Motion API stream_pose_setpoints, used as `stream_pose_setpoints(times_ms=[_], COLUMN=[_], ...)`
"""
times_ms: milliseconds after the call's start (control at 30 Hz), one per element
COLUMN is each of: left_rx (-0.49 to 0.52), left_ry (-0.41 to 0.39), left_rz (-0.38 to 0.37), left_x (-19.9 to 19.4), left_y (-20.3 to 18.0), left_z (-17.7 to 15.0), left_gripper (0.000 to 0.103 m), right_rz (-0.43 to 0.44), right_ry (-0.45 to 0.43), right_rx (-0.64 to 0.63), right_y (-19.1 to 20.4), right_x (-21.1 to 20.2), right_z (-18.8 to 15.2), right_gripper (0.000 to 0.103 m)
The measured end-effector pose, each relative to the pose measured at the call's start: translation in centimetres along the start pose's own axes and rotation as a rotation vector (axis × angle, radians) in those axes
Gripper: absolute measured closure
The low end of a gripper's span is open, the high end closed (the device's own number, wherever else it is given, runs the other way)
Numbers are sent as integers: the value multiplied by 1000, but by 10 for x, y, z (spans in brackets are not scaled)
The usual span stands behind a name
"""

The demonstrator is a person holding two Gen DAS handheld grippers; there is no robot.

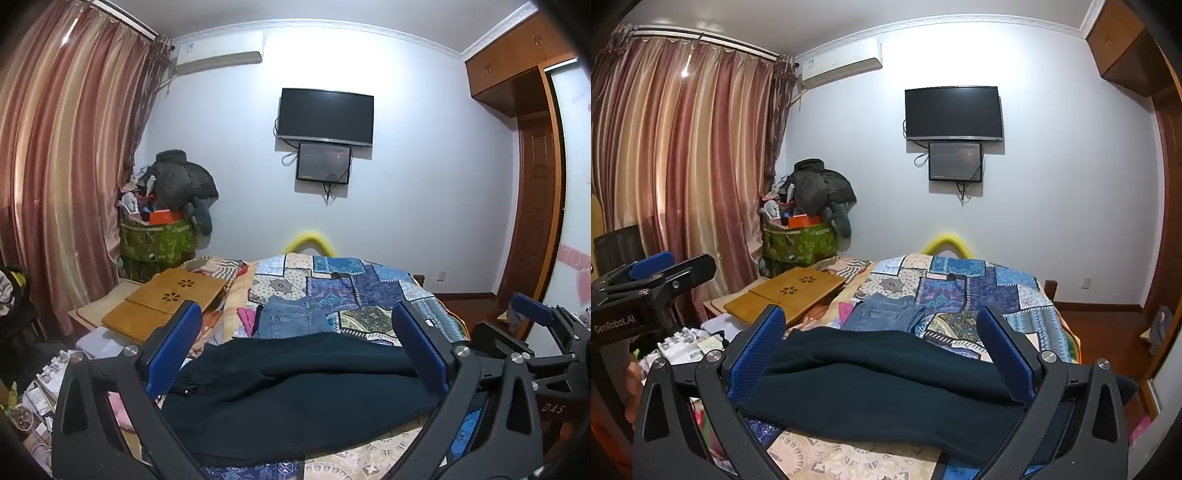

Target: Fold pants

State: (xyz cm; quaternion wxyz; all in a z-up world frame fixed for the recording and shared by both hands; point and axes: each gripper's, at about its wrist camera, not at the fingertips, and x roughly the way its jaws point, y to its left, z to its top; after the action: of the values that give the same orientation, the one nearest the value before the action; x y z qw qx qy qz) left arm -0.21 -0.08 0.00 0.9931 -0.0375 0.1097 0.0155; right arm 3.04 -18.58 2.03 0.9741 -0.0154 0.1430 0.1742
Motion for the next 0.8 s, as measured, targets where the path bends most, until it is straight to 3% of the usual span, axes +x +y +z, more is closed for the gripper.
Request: stream_pose_setpoints(times_ms=[800], left_rx=[8], left_ry=[22], left_rz=[-36], left_x=[9], left_y=[6], left_z=[-5], left_gripper=[0], right_rz=[0], right_ry=[2], right_rx=[10], right_y=[-6], right_x=[0], right_z=[2], right_gripper=[0])
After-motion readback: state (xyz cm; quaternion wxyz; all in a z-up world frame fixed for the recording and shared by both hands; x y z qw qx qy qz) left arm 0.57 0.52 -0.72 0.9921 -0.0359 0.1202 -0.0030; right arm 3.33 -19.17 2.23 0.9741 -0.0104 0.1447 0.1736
